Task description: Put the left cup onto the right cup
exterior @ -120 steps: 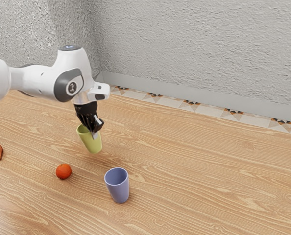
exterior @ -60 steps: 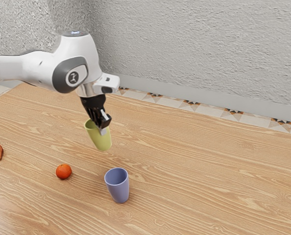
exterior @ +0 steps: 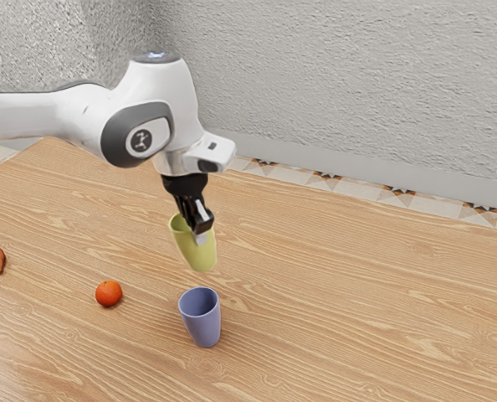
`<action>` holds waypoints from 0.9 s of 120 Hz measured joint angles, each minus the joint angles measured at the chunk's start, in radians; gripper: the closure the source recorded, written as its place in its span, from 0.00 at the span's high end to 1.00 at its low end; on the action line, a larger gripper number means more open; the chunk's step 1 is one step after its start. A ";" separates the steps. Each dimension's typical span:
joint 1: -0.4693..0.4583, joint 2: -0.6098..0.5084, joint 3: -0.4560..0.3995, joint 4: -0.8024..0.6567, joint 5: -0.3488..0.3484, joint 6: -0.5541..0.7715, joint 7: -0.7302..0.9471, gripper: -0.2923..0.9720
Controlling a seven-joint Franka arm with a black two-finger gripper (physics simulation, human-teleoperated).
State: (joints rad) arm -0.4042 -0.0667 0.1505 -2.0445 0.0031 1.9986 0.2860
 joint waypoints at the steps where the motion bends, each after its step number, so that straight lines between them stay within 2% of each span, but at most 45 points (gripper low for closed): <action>1: 0.000 -0.001 -0.002 -0.001 0.000 0.000 0.000 0.15; 41: 0.016 -0.046 -0.078 -0.074 -0.001 -0.005 -0.011 0.15; 108: 0.014 -0.042 -0.084 -0.121 -0.002 0.012 -0.044 0.15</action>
State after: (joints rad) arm -0.3899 -0.1083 0.0661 -2.1653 0.0010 2.0109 0.2420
